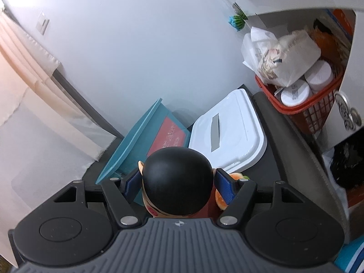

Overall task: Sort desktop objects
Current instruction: 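Open the left tool and release the figurine's legs while the right tool holds it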

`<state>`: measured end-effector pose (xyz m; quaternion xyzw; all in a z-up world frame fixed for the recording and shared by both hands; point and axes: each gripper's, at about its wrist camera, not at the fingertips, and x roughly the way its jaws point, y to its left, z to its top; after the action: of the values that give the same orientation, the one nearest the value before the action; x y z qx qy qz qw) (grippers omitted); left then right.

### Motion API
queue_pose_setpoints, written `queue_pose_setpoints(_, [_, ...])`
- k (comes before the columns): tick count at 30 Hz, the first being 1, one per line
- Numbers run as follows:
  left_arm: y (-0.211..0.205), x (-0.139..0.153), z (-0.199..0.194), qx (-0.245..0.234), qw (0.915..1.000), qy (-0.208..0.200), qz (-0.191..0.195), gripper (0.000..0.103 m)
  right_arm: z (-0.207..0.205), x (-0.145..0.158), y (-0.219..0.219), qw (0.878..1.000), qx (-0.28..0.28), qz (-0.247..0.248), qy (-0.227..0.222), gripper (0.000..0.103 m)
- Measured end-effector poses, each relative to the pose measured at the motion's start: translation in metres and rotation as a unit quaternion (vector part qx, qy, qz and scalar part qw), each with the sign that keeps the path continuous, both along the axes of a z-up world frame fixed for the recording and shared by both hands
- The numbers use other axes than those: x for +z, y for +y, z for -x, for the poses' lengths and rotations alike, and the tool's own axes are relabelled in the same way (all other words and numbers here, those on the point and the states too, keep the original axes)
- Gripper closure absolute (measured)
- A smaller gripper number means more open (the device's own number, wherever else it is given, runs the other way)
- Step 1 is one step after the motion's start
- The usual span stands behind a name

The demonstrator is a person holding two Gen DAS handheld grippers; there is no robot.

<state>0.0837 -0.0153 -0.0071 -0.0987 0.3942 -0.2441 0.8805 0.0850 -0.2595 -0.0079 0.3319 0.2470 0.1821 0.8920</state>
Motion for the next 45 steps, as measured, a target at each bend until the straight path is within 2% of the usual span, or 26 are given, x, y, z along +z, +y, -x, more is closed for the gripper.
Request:
queue_pose_setpoints(9, [0.015, -0.001, -0.005, 0.039, 0.9988, 0.004, -0.030, 0.071, 0.006, 0.005, 0.011, 0.997, -0.001, 0.073, -0.018, 0.030])
queue_pose_setpoints(20, [0.021, 0.002, -0.004, 0.044, 0.9982, -0.004, -0.040, 0.071, 0.019, 0.007, 0.022, 0.991, 0.001, 0.131, -0.026, 0.030])
queue_pose_setpoints(26, [0.027, 0.005, -0.003, 0.052, 0.9979, -0.007, -0.039, 0.071, 0.028, 0.011, 0.028, 0.988, 0.006, 0.150, -0.027, 0.031])
queue_pose_setpoints(29, [0.029, 0.006, -0.001, 0.054, 0.9976, -0.011, -0.041, 0.071, 0.031, 0.013, 0.028, 0.989, 0.006, 0.144, -0.021, 0.030])
queue_pose_setpoints(37, [0.030, 0.015, 0.004, 0.057, 0.9969, -0.030, -0.046, 0.071, 0.039, 0.029, 0.036, 0.984, 0.009, 0.175, -0.038, 0.031])
queue_pose_setpoints(45, [0.035, 0.029, 0.009, 0.064, 0.9955, -0.055, -0.044, 0.071, 0.039, 0.058, 0.047, 0.975, 0.026, 0.211, -0.063, 0.030])
